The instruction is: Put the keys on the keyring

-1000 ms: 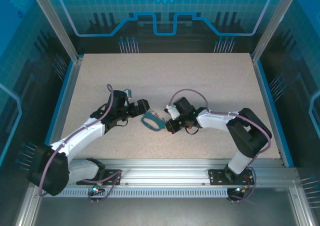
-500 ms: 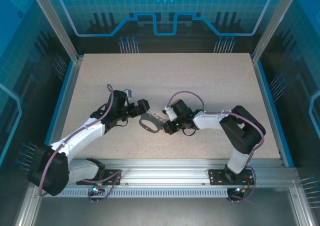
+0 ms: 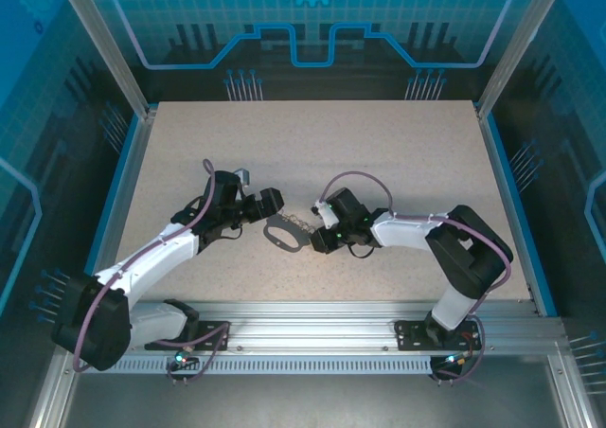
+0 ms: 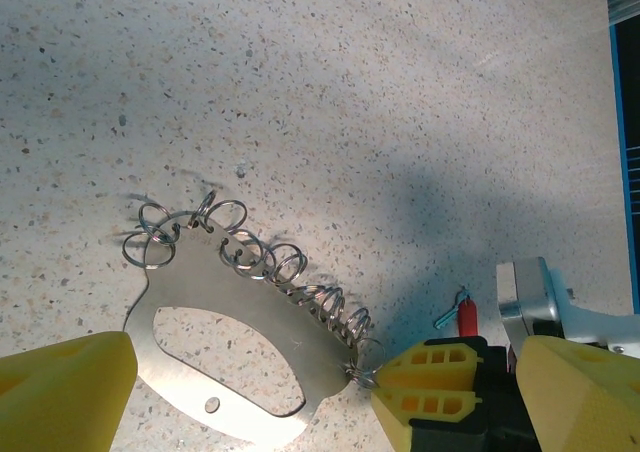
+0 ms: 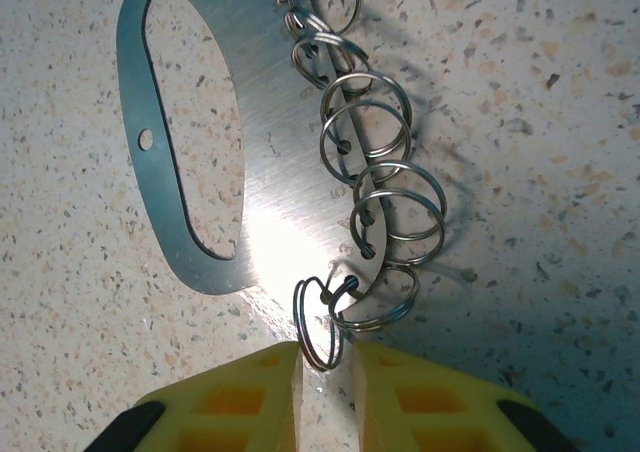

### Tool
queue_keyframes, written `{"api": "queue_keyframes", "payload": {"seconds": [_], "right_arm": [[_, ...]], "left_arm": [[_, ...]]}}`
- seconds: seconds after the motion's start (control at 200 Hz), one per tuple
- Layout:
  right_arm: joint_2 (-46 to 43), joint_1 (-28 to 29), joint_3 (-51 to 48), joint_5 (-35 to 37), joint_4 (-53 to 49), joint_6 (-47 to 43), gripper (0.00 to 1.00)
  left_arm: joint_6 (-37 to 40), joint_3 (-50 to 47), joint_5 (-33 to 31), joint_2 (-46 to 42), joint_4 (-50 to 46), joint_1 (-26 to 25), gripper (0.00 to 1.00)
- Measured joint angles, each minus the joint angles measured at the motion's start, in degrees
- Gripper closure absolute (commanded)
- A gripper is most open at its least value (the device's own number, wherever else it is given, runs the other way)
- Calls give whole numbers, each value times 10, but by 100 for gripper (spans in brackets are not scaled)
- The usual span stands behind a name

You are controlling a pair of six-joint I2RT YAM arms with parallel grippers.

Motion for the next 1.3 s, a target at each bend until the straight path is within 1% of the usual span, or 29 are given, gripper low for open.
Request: {"api": "queue_keyframes", "payload": {"seconds": [0.18, 0.59, 0.97, 1.06, 1.195, 1.3], "right_arm": [[-1, 0, 0, 0, 0, 2, 73], [-1, 0, 0, 0, 0, 2, 76], [7, 0, 2, 0, 0, 3, 84], [7, 0, 3, 0, 0, 4, 84], [8, 0, 8, 0, 0, 4, 80], [8, 0, 10, 0, 0, 4, 80]], "left_arm": [[0, 0, 0, 0, 5, 0, 1], [0, 0, 0, 0, 7, 0, 1], [0, 0, 4, 0, 7, 0, 1], [0, 0, 4, 0, 7, 0, 1], [0, 0, 4, 2, 9, 0, 1], [0, 0, 4, 6, 9, 0, 1]]}}
